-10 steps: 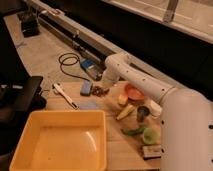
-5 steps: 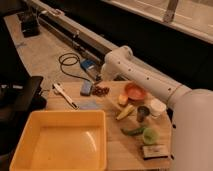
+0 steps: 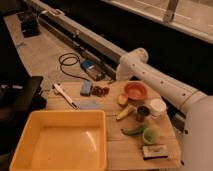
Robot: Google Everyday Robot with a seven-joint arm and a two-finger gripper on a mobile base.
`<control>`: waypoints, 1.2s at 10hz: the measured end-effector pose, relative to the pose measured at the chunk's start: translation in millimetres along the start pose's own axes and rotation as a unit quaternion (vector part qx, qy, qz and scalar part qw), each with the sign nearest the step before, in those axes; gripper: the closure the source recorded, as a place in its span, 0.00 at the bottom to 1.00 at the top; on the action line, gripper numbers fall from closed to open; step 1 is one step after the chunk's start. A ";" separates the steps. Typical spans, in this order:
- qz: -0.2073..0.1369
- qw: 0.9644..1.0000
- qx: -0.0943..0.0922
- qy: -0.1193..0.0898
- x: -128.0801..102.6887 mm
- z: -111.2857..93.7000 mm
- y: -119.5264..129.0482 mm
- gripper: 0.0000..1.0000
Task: Place fork in red bowl
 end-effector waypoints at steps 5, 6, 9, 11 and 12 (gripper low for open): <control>0.099 0.994 -0.023 -0.026 27.3 50.0 38.9 0.86; 0.114 0.993 -0.026 -0.031 31.0 54.9 43.8 0.73; 0.137 0.990 -0.031 -0.030 44.4 50.9 55.2 0.44; 0.143 0.989 -0.034 -0.032 46.2 48.7 59.1 0.31; 0.144 0.988 -0.034 -0.034 46.6 47.8 61.1 0.30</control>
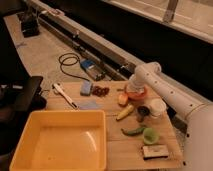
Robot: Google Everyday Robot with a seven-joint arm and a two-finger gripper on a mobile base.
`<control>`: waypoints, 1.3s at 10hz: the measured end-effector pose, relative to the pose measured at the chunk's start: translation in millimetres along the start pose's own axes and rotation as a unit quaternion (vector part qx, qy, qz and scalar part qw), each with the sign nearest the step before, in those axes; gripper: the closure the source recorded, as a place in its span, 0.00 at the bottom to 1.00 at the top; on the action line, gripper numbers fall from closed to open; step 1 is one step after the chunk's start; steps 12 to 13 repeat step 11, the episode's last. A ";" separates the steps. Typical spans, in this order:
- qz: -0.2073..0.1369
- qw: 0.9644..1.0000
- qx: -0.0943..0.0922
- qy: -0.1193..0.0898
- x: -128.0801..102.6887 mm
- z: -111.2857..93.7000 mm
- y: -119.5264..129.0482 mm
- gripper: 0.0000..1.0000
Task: Place fork in red bowl
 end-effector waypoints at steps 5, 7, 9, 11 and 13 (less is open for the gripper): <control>0.003 0.999 0.011 0.036 15.5 -38.5 -2.0 0.30; 0.002 0.997 0.016 0.074 26.0 -73.4 -6.0 0.30; 0.009 0.994 0.025 0.104 38.7 -109.7 -1.6 0.30; 0.008 0.994 0.027 0.108 37.3 -114.9 -1.3 0.30; 0.008 0.994 0.027 0.108 37.3 -114.9 -1.3 0.30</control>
